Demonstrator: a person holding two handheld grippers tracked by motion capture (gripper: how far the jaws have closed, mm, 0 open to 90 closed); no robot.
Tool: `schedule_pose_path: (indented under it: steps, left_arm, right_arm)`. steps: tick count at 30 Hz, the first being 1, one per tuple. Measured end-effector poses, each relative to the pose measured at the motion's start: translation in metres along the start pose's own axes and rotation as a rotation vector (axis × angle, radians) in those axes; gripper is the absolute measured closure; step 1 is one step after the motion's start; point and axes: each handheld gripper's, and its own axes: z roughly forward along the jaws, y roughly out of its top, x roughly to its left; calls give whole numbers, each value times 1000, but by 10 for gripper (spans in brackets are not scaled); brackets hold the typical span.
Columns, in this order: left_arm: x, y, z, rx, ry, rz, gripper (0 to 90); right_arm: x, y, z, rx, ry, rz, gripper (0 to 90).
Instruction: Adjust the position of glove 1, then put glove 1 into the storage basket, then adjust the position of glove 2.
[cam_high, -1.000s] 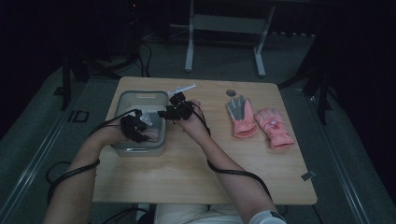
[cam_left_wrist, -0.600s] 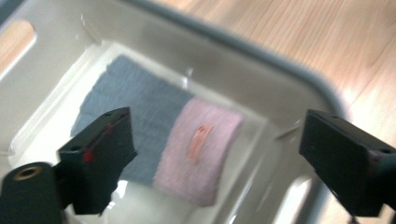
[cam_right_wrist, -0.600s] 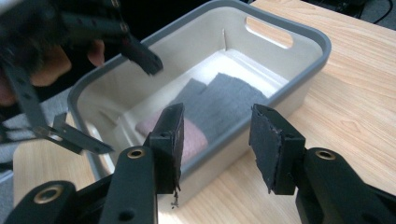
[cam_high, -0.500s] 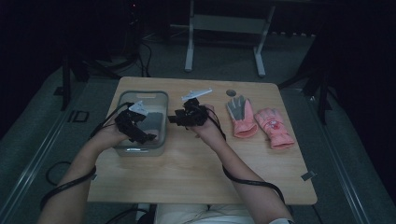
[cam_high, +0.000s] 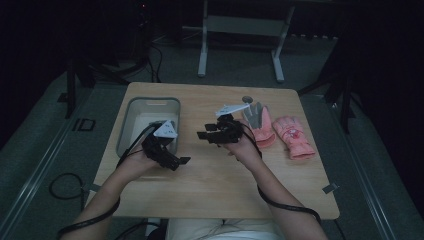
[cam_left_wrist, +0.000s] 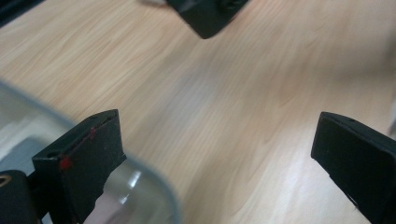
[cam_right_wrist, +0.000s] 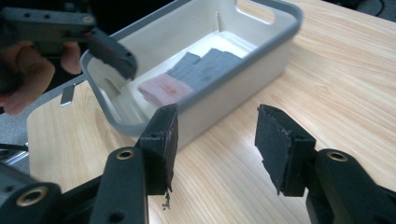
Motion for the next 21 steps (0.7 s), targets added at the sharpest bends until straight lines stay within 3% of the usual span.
schedule_pose_path:
  steps: [6,8,14,17,21]
  left_arm:
    - [-34,-3,14,-32,-20,44,19]
    - [-43,-6,19,-52,-31,39,19]
    - [-71,-25,43,-106,9,26,19]
    - [-83,-36,56,-132,68,26,20]
    - [-88,-46,69,-128,85,26,19]
  right_arm:
    - [-11,-18,-25,-18,-32,-4,506]
    - [-15,-27,-33,-22,-42,-3,491]
    - [-31,-59,-50,-30,-104,7,497]
    - [-40,-75,-57,-30,-137,5,519]
    - [-54,-93,-67,-25,-187,11,542]
